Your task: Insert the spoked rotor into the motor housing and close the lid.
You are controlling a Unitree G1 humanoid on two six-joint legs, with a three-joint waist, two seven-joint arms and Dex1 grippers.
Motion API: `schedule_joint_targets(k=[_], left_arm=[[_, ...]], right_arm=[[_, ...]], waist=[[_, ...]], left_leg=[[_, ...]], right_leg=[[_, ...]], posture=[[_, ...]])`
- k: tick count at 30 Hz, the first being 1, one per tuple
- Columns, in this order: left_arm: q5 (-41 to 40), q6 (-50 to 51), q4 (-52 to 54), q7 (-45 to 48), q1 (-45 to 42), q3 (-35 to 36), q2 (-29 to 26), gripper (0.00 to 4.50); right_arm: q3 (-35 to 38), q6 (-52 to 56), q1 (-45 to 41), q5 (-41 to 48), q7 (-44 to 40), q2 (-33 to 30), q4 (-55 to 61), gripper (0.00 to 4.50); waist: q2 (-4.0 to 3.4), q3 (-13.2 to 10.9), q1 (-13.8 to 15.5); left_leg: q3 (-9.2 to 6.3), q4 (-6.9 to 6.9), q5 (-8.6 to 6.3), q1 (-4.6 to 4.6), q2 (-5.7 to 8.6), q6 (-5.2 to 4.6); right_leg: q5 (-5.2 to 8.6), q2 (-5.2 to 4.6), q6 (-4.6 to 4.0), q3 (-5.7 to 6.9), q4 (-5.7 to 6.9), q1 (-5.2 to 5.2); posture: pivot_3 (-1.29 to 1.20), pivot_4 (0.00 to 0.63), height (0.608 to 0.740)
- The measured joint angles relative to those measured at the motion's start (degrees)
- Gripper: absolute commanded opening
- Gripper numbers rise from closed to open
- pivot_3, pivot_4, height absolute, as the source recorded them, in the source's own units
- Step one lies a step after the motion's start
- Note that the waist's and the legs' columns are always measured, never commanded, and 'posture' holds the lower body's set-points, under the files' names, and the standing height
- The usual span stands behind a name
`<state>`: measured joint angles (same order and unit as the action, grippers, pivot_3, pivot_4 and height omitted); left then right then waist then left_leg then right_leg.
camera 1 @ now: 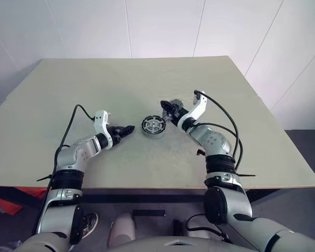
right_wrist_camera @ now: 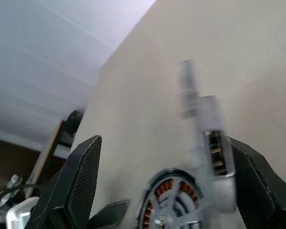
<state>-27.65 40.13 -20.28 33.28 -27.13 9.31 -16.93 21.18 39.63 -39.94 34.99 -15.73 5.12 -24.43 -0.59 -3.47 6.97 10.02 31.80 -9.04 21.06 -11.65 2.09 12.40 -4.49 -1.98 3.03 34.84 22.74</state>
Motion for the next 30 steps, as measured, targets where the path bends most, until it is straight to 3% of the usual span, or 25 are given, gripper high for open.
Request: schedule_joint_targets(k=[11,16,23,30], left_arm=[[0.04,-0.80,-0.59,-0.02,-0.05,0.00,0.19,3.54],[0.07,-1.06,-0.74,-0.10,-0.05,0.00,0.36,3.54],[0.01,-1.31,-0.92,0.01,-0.06,0.06,0.38,3.54],[-0.03,-1.60,-0.90,-0.14,0.13,0.35,0.34,3.54]], right_arm=[[-7.70,7.20,2.32,6.19,-9.29,-0.77,13.77,4.49],[-19.14,-0.79,5.01,-3.90,-13.32,-7.09,16.36,4.49],[-31.43,-22.37,3.27,-24.61,-12.67,-11.38,1.66,4.49],[-31.99,-32.13,-1.49,-29.93,-11.66,-10.01,-12.04,4.49]], waist=[[0.02,0.00,0.04],[0.03,0.00,0.10],[0.06,0.00,-0.05],[0.07,-0.01,-0.47]], left_leg=[[-0.04,0.20,-0.06,0.01,-0.03,-0.10],[-0.04,0.30,-0.07,0.02,-0.04,-0.11],[-0.01,0.41,-0.08,0.08,-0.05,-0.13],[-0.01,0.44,-0.14,0.09,-0.07,-0.23]], right_leg=[[0.00,0.00,0.01,0.01,0.01,-0.07],[0.00,0.00,0.04,0.01,0.01,-0.10],[-0.01,0.00,0.01,0.01,0.02,-0.08],[-0.06,0.02,-0.09,0.01,0.05,-0.08]], posture=[[0.00,0.000,0.740],[0.00,0.000,0.740],[0.00,0.000,0.740],[0.00,0.000,0.740]])
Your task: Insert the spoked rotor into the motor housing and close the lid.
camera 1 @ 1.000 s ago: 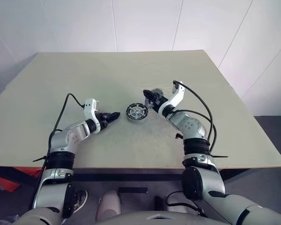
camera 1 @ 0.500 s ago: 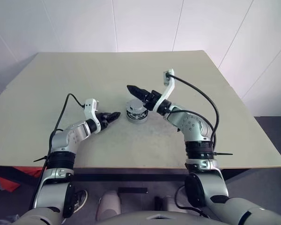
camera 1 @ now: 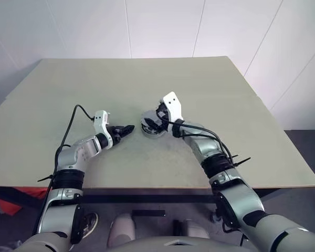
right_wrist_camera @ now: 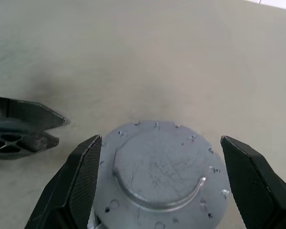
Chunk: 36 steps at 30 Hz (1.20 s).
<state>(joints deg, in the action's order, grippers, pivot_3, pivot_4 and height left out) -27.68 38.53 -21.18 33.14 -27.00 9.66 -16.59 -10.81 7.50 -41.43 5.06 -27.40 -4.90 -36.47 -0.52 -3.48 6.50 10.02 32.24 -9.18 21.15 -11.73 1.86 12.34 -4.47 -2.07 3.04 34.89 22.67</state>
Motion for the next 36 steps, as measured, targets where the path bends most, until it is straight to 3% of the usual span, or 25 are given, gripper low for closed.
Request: schedule_joint_targets(k=[29,32,34,36], left_arm=[[-0.09,0.19,0.93,-0.88,0.94,0.81,-0.03,3.54],[-0.10,0.19,0.98,-0.93,1.00,0.82,-0.02,3.54],[-0.10,0.18,1.02,-0.94,1.03,0.84,-0.01,3.54],[-0.11,0.17,1.06,-0.94,1.06,0.86,0.05,3.54]], right_arm=[[4.66,-2.63,-2.84,-1.05,-1.26,3.59,-10.42,4.49],[4.62,-2.66,-2.87,-1.28,-1.91,3.40,-10.43,3.88],[4.38,-2.39,-2.77,-1.52,-3.10,2.98,-9.89,3.20],[3.69,-1.85,-1.94,-1.68,-4.62,2.39,-8.02,3.05]], waist=[[0.02,0.00,-1.08],[0.02,0.00,-1.08],[0.02,0.00,-1.08],[0.02,0.00,-1.04]], left_leg=[[0.00,0.28,-0.22,-0.10,-0.04,-0.37],[-0.01,0.29,-0.22,-0.11,-0.04,-0.37],[-0.01,0.29,-0.23,-0.11,-0.04,-0.37],[-0.01,0.28,-0.23,-0.10,-0.04,-0.39]], right_leg=[[-0.04,0.00,-0.07,0.00,0.08,-0.18],[-0.04,0.00,-0.07,0.00,0.08,-0.19],[-0.04,0.00,-0.07,0.00,0.08,-0.20],[-0.04,0.00,-0.07,0.00,0.07,-0.20]], posture=[[0.00,0.000,0.740],[0.00,0.000,0.740],[0.00,0.000,0.740],[0.00,0.000,0.740]])
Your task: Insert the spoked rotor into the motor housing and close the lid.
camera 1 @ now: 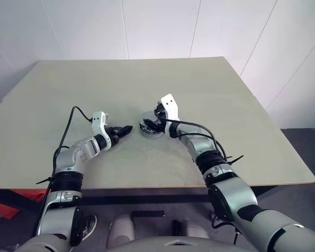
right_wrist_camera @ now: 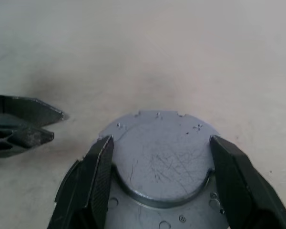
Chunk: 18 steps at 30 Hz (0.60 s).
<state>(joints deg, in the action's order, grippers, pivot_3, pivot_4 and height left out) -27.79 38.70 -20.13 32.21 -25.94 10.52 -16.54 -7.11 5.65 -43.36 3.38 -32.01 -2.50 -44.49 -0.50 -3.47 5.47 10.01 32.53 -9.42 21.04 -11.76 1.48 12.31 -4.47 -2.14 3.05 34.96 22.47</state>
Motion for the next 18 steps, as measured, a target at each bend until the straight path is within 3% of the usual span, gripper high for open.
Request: schedule_joint_targets(k=[9,18], left_arm=[[0.06,-0.43,0.01,-0.25,0.02,0.32,0.71,3.54],[0.06,-0.69,0.15,-0.26,0.20,0.33,0.97,3.54]], right_arm=[[-2.00,6.36,6.16,0.82,-5.80,-3.22,13.43,3.05],[-0.72,8.90,6.95,2.27,-5.95,-3.01,14.93,3.05]], waist=[[0.02,-0.02,0.08],[0.02,-0.02,0.12]], left_leg=[[-0.01,0.00,-0.03,0.02,0.01,-0.05],[-0.01,-0.01,-0.04,0.04,0.02,-0.06]], right_leg=[[0.00,0.00,0.01,0.00,-0.07,-0.02],[0.00,-0.01,0.01,0.00,-0.11,-0.01]], posture=[[0.00,0.000,0.740],[0.00,0.000,0.740]])
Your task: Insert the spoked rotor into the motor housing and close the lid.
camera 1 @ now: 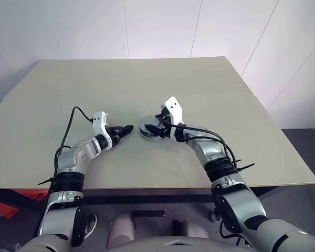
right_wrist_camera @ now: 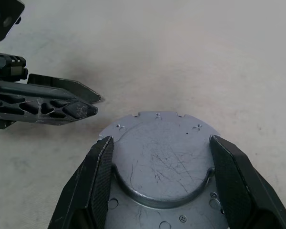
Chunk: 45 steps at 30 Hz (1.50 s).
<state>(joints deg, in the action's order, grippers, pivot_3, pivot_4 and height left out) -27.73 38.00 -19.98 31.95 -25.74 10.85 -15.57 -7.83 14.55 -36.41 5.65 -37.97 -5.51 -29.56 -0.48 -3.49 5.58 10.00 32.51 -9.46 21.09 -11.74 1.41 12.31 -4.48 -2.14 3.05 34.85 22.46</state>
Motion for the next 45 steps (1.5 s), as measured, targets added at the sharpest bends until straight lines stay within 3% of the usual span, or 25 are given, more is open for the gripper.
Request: schedule_joint_targets(k=[17,24,45], left_arm=[[-0.07,0.03,1.21,0.01,0.92,0.09,-0.06,3.54],[-0.15,0.10,1.23,0.05,0.94,0.12,-0.11,3.54],[-0.18,0.24,1.26,0.14,0.98,0.12,-0.33,3.54]], right_arm=[[1.79,-3.86,3.66,5.61,-5.73,0.22,3.89,3.05],[-1.72,-5.80,3.88,1.50,-6.79,-2.91,3.84,3.05],[-2.38,-8.74,3.85,-0.64,-6.10,-3.23,0.97,3.05]], waist=[[0.01,0.00,-0.05],[0.01,-0.01,-0.06],[0.02,-0.01,-0.10]], left_leg=[[0.00,-0.03,-0.01,0.01,-0.01,-0.01],[0.00,-0.03,-0.01,0.01,-0.01,-0.01],[0.00,-0.02,-0.01,-0.01,-0.01,-0.01]], right_leg=[[0.00,0.00,0.00,0.00,-0.04,0.02],[0.00,0.00,0.00,0.00,-0.04,0.02],[0.00,0.00,0.00,0.00,-0.04,0.01]], posture=[[0.00,0.000,0.740],[0.00,0.000,0.740],[0.00,0.000,0.740]])
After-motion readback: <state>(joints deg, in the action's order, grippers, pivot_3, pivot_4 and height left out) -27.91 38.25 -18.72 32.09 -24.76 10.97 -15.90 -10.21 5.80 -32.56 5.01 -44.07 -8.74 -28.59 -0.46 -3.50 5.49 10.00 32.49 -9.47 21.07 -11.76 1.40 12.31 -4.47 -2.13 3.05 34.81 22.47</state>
